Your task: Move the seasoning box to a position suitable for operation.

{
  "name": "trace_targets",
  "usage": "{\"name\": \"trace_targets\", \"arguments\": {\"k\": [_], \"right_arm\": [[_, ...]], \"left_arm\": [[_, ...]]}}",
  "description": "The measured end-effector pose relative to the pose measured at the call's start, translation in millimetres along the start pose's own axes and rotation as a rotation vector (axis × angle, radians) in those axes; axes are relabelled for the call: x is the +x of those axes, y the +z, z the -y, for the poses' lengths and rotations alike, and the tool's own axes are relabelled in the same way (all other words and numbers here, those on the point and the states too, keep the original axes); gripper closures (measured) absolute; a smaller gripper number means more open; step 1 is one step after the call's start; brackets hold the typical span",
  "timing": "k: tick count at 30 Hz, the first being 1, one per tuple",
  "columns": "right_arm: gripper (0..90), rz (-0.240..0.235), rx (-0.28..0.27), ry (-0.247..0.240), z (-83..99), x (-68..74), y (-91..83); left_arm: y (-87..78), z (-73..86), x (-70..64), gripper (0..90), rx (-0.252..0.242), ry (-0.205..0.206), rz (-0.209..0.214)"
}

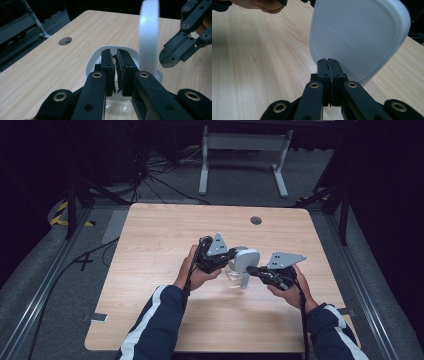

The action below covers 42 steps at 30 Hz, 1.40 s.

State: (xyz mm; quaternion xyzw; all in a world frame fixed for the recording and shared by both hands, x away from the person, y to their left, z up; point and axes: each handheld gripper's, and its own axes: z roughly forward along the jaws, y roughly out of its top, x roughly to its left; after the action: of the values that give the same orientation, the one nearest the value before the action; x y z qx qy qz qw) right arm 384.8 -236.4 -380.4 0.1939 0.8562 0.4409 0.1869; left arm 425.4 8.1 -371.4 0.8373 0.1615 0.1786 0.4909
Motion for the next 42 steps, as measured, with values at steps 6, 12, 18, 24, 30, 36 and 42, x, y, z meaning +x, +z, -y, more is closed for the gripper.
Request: {"name": "trace_targets", "arguments": {"k": [6,12,18,24,30,36,42], "right_arm": [[89.6,0.005,0.004,-0.002,1.5,0.4,-1.7],[89.6,0.001,0.008,-0.004,4.5,2.0,-5.8],[89.4,0.006,0.014,-0.008,8.1,2.5,-10.4],[84.4,0.008,0.022,-0.008,10.0,3.6,-13.2],[79.2,0.017,0.019,-0.011,9.6,4.5,-13.4],[74.5,0.016,0.019,-0.009,9.0,6.2,-14.8],[70.1,0.03,0.029,-0.011,12.5,4.9,-19.0]], "left_arm": [[0.2,-0.6,-3.6,84.5,0.001,0.013,0.008],[0.6,0.3,-6.6,84.2,0.007,0.019,0.009],[-1.1,1.3,-6.3,82.7,0.014,0.02,0.001],[-7.2,4.4,-3.7,77.4,0.027,0.014,-0.025],[-17.1,9.3,-0.7,67.2,0.048,0.022,-0.042],[-29.5,17.9,4.3,60.6,0.088,0.038,-0.051],[-40.8,30.7,8.7,52.9,0.12,0.042,-0.071]]}}
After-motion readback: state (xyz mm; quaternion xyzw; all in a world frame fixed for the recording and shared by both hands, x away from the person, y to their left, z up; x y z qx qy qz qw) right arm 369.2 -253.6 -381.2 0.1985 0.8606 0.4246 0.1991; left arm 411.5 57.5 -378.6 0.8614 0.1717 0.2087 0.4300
